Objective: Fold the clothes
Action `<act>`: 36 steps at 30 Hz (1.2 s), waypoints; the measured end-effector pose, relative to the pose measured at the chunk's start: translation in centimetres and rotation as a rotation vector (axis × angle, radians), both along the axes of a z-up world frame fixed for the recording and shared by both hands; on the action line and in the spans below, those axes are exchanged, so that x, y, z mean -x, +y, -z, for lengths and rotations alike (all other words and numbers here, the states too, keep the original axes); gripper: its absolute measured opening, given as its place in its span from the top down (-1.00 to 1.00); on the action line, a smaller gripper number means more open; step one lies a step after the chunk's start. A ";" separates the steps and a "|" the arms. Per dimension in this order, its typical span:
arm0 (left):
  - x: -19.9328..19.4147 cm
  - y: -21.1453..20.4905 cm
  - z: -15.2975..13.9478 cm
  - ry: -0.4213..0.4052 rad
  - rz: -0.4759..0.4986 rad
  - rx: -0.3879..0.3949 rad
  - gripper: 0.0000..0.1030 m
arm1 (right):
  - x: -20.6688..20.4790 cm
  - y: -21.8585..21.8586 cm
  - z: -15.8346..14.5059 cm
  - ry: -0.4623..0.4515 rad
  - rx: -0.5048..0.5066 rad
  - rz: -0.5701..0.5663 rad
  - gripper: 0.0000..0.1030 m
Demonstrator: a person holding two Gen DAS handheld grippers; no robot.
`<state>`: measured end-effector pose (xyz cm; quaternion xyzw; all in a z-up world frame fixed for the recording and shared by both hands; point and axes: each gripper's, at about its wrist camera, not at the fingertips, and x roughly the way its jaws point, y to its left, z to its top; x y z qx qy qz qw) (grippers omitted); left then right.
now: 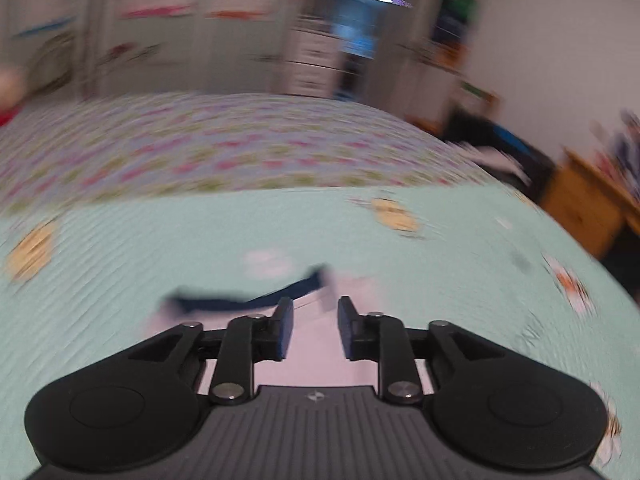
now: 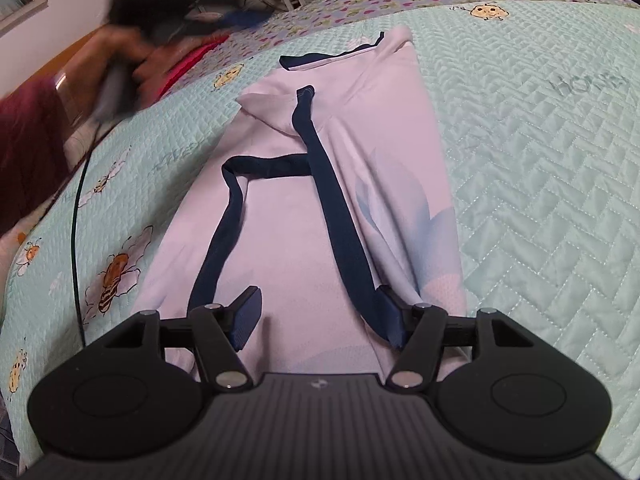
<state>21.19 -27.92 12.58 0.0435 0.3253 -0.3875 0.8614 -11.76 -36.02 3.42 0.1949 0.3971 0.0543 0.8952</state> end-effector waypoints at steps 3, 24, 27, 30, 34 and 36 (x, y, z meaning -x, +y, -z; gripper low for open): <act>-2.3 -5.1 2.0 0.021 0.045 -0.071 0.47 | 0.3 -0.1 0.1 -0.013 -0.004 -0.013 -0.26; -5.5 -12.8 5.7 0.030 0.111 -0.228 0.98 | 1.6 -1.7 0.3 -0.039 -0.135 0.008 -0.26; -6.2 -13.2 5.5 0.031 0.089 -0.212 0.98 | 1.7 -1.9 0.4 -0.034 -0.168 0.035 -0.26; -6.7 -13.8 5.7 0.028 0.068 -0.221 0.98 | 1.9 -1.9 0.4 -0.036 -0.185 0.049 -0.26; -6.7 -14.3 6.5 0.005 0.031 -0.249 0.97 | 2.1 -1.4 0.4 -0.044 -0.174 0.056 -0.26; -6.9 -13.7 6.0 -0.004 -0.025 -0.214 0.91 | 2.2 -1.3 0.3 -0.045 -0.171 0.057 -0.26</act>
